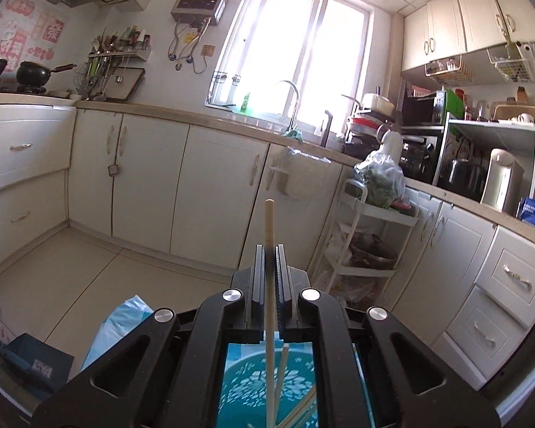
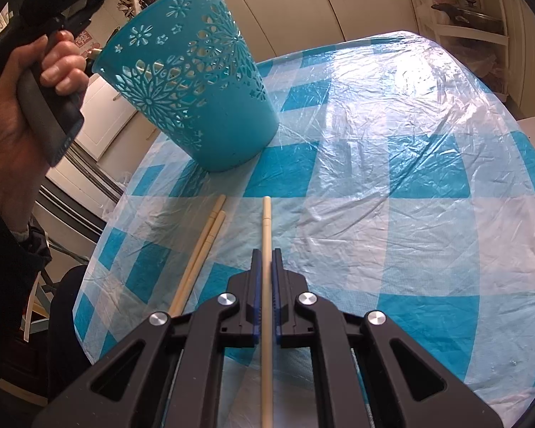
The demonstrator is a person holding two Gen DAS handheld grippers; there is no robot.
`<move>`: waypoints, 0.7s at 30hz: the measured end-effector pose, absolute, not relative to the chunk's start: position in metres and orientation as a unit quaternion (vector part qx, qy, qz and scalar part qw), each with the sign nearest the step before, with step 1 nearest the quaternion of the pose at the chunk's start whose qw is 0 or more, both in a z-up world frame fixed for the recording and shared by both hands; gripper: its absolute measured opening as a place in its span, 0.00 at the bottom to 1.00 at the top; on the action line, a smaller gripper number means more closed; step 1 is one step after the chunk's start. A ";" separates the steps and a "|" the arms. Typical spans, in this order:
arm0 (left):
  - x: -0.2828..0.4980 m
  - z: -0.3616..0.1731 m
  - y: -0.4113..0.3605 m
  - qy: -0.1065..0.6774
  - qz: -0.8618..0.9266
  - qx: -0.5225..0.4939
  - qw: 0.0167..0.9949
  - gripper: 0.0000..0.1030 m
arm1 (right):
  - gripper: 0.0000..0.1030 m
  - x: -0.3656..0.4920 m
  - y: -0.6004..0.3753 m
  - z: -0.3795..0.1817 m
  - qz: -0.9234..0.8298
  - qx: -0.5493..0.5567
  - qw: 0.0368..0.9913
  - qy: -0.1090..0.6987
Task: Organize utensils
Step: 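Drop the left gripper's chopstick into the basket while the right gripper holds its chopstick, then carry the chopstick over the teal basket with the right gripper and release it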
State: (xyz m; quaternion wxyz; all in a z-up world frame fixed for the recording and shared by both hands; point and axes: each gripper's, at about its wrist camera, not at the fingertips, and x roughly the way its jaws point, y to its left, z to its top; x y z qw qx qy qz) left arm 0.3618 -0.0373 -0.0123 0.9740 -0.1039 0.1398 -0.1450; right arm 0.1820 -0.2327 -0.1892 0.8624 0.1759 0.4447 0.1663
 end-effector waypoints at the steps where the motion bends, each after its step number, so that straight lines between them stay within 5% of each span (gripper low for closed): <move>1: 0.361 -0.016 -0.037 0.144 -0.145 -0.100 0.974 0.05 | 0.06 0.182 -0.233 -0.189 0.166 0.176 0.862 0.445; 9: 0.345 -0.041 -0.035 0.198 -0.151 -0.061 0.967 0.08 | 0.06 0.182 -0.232 -0.189 0.166 0.174 0.863 0.445; 14: 0.317 -0.048 -0.011 0.209 -0.127 -0.058 0.968 0.45 | 0.08 0.182 -0.230 -0.189 0.169 0.170 0.863 0.446; 21: 0.270 -0.078 0.042 0.238 -0.088 -0.070 0.965 0.60 | 0.11 0.188 -0.213 -0.182 0.159 0.109 0.864 0.466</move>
